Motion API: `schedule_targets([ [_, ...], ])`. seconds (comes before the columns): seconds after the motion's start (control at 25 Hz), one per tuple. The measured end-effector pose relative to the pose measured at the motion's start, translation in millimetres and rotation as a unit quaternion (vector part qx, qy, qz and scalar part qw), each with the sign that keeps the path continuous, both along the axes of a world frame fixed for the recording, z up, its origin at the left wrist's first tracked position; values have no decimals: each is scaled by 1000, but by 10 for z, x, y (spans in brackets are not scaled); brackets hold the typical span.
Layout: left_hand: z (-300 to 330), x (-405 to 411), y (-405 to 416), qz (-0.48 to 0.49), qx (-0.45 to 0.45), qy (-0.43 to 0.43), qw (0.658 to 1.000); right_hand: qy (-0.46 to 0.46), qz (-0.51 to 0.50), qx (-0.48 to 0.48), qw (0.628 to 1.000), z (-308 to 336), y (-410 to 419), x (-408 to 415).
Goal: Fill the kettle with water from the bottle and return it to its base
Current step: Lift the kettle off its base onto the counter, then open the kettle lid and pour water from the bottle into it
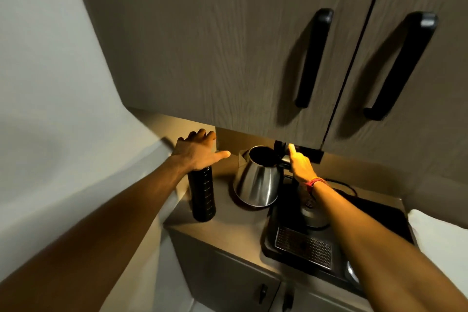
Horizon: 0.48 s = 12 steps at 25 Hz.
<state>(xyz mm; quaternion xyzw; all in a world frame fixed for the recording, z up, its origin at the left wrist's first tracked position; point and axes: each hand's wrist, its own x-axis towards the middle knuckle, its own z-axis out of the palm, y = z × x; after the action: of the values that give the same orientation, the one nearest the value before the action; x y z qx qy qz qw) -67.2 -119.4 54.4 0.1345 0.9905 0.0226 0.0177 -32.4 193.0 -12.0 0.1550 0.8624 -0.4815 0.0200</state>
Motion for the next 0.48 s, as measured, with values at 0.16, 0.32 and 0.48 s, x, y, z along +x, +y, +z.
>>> schedule_targets([
  [0.16, 9, 47, -115, -34, -2, -13, 999, 60, 111, 134, 983, -62, -416, -27],
  [0.32, 27, 51, -239, -37, 26, -8, 999, 5, 14, 93, 996, -222, -550, -169],
  [0.48, 49, 53, -236, 24, -18, 35, 999, 29, 92, 46, 994, -340, -678, -299],
])
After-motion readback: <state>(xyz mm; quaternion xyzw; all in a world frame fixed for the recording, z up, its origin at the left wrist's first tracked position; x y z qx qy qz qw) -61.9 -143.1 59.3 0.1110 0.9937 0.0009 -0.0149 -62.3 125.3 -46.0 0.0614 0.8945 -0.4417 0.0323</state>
